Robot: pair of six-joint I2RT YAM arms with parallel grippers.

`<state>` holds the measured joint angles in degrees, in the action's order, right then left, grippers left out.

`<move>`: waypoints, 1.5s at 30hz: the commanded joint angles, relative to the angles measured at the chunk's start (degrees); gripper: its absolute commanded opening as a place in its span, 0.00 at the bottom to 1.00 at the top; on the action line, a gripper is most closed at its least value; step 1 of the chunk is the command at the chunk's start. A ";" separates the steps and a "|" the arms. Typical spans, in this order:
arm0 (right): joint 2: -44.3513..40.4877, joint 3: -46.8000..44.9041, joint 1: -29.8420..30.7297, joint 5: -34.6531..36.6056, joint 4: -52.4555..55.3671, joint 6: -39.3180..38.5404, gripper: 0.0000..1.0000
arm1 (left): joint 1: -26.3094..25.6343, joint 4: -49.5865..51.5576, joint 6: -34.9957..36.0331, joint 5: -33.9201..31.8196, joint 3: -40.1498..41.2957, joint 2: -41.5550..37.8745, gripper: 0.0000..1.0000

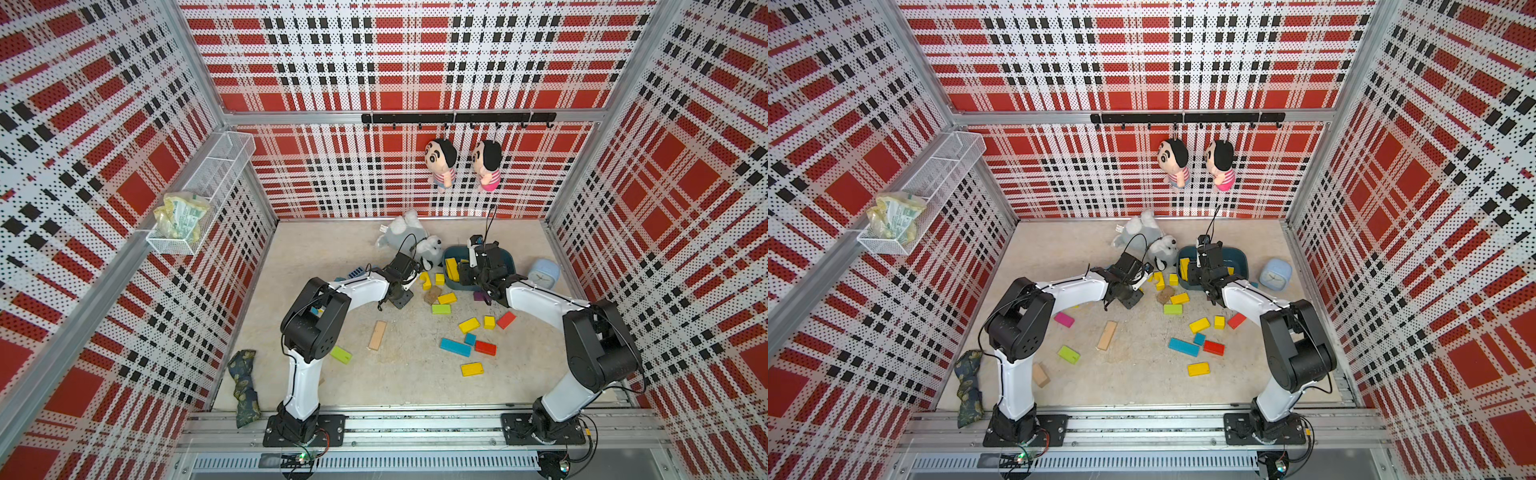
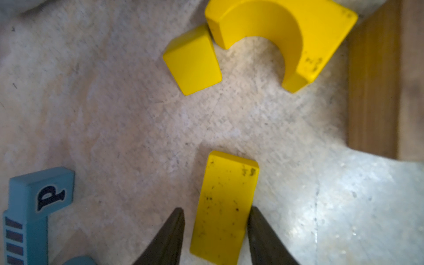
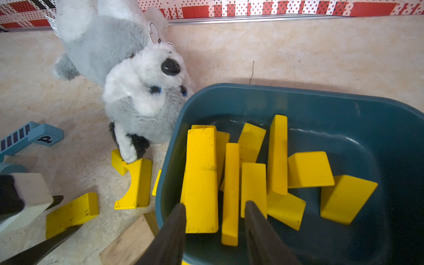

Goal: Pick out the yellow building blocks
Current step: Pick up the building block from the center of the board.

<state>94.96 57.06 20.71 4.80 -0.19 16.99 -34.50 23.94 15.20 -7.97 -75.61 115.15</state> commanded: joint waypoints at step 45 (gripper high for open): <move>6.97 21.01 5.00 -28.58 24.29 15.13 0.40 | -5.60 -46.55 -34.41 16.67 20.10 -15.92 0.10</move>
<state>101.62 77.10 25.15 -23.68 21.63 33.56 -39.75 -19.35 -17.04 8.25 -55.61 100.75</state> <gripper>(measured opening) 0.416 0.326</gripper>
